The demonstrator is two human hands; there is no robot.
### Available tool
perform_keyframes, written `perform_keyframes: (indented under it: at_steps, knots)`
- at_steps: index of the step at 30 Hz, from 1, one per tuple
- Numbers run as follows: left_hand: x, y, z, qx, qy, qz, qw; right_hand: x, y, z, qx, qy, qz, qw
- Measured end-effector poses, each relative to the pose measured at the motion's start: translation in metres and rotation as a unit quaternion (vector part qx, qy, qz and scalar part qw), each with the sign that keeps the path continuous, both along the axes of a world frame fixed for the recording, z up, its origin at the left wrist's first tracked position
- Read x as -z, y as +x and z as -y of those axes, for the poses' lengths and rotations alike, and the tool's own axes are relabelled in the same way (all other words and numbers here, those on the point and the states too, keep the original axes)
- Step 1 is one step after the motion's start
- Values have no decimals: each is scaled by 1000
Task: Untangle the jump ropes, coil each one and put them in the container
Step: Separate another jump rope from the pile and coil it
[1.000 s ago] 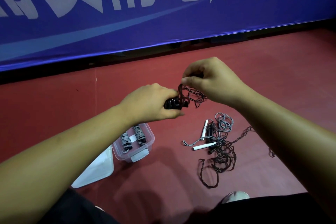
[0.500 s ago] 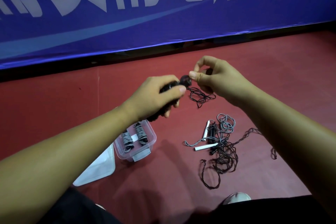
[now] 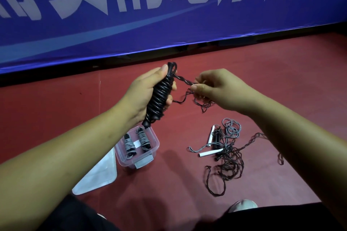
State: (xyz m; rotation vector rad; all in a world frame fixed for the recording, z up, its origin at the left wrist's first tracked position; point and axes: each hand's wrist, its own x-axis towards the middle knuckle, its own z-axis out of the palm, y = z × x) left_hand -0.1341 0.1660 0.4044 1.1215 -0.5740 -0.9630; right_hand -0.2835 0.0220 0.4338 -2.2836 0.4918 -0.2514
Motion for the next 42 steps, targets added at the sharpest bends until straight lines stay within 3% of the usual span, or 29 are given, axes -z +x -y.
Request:
perform_keyframes:
  at_steps: [3,5,9,13,17,22,26,30,32,37,42]
  knots:
    - [-1,-1,4,-11,45,60,997,-3,1,-8,-30,-152,-11,988]
    - [0,0,5,1,95,171,981,-3,1,-10,-52,-210,-21,976]
    - [-3,0,1,49,167,458,872,-3,0,-11,-116,-286,-4,951]
    - [-7,-5,-2,67,219,575,786,1,2,-15,-155,-319,20,935]
    - [-18,-4,-2,65,269,578,768,2,3,-18,-129,-238,74,960]
    - [-17,1,-7,112,235,584,769,2,6,-21,-86,-152,32,984]
    - [-13,11,-11,137,186,642,731,6,7,-22,-56,11,24,998]
    - [-10,9,-15,118,185,690,690,3,7,-24,-35,164,41,985]
    - [-10,7,-16,88,160,689,701,1,8,-26,-40,237,44,970]
    - [-8,6,-17,62,98,632,766,2,12,-21,-51,334,33,941]
    - [-6,-5,-17,63,70,472,877,9,15,-17,-24,360,48,932]
